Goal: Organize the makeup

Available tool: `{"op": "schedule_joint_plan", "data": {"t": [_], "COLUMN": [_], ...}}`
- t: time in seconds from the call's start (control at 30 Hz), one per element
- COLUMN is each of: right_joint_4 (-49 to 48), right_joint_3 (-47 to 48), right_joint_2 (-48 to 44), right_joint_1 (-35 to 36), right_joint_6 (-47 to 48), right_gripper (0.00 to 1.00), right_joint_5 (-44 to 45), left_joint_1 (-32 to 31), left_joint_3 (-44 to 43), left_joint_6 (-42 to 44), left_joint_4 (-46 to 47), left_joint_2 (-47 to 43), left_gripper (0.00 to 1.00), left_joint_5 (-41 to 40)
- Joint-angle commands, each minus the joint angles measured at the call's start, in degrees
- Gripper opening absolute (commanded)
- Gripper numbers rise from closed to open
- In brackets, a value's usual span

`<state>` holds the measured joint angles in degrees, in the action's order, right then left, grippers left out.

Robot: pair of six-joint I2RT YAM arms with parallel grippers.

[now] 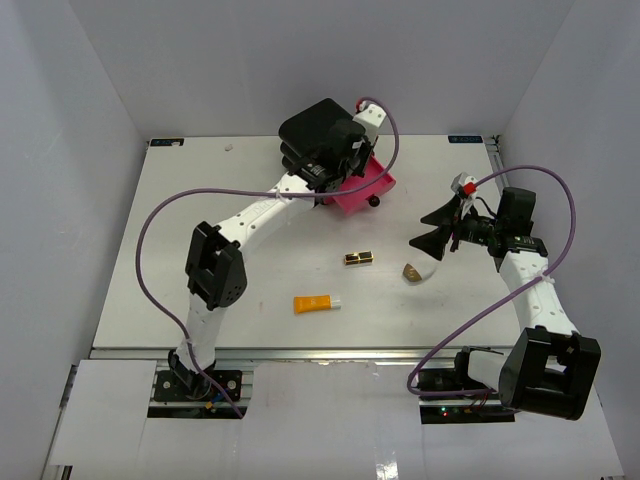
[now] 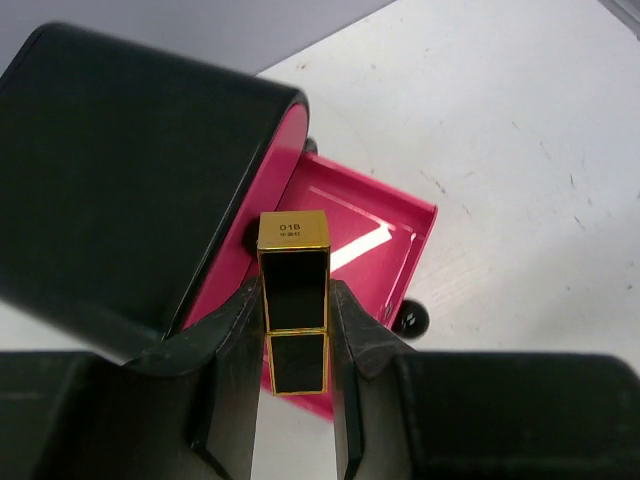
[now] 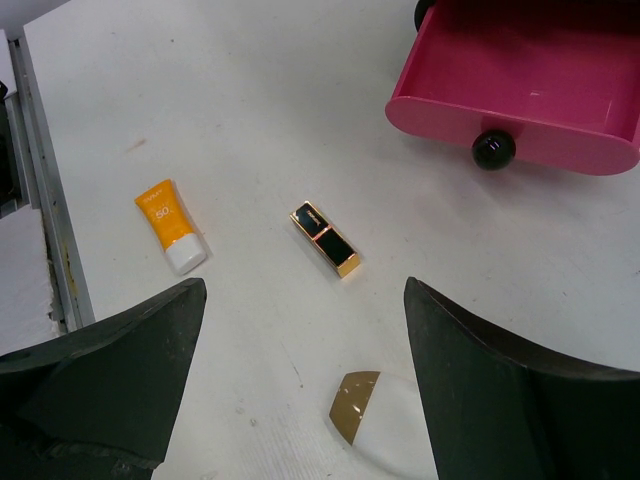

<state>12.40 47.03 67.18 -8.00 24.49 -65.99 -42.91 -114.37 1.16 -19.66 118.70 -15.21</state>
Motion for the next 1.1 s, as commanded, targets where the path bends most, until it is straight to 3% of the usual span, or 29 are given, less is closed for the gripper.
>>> {"op": "schedule_joint_plan", "data": {"t": [0.0,0.23,0.4,0.5,0.7,0.8,1.07], "right_joint_4": [-0.36,-0.36,-0.36,-0.36,-0.36,-0.29,0.27], "right_joint_3": [0.17,0.23,0.12,0.11,0.0,0.0,-0.82], "right_joint_2": [-0.91,-0.53,-0.29,-0.27,-0.29,-0.29,-1.4], "right_joint_1": [-0.67,-1.05,-1.19,-1.44,-1.69,-1.77,-2.1], "right_joint_6": [0.82,0.73,0.73,0.73,0.65,0.65,4.86], "right_gripper": [0.87,0.87,0.87,0.87,0.87,0.87,0.87], "right_joint_5": [-1.31,-1.6,-1.65,-1.6,-1.69,-1.67,-2.06], "left_joint_1": [-0.9,-1.21,-1.21,-1.23,-1.21,-1.23,-3.01], "left_joint_3": [-6.97,-9.91,-9.85,-9.88,-10.53,-10.52,-11.03], "left_joint_6": [6.41,6.55,6.61,6.29,5.96,5.8,3.85], "left_joint_4": [0.12,2.74,3.92,4.45,5.26,5.27,3.18], "left_joint_2": [6.8,10.85,13.0,14.29,14.88,14.69,8.8], "left_gripper": [0.07,0.1,0.18,0.27,0.55,0.6,0.63], "left_joint_5": [0.84,0.67,0.05,-0.26,-0.26,-0.22,2.21]}}
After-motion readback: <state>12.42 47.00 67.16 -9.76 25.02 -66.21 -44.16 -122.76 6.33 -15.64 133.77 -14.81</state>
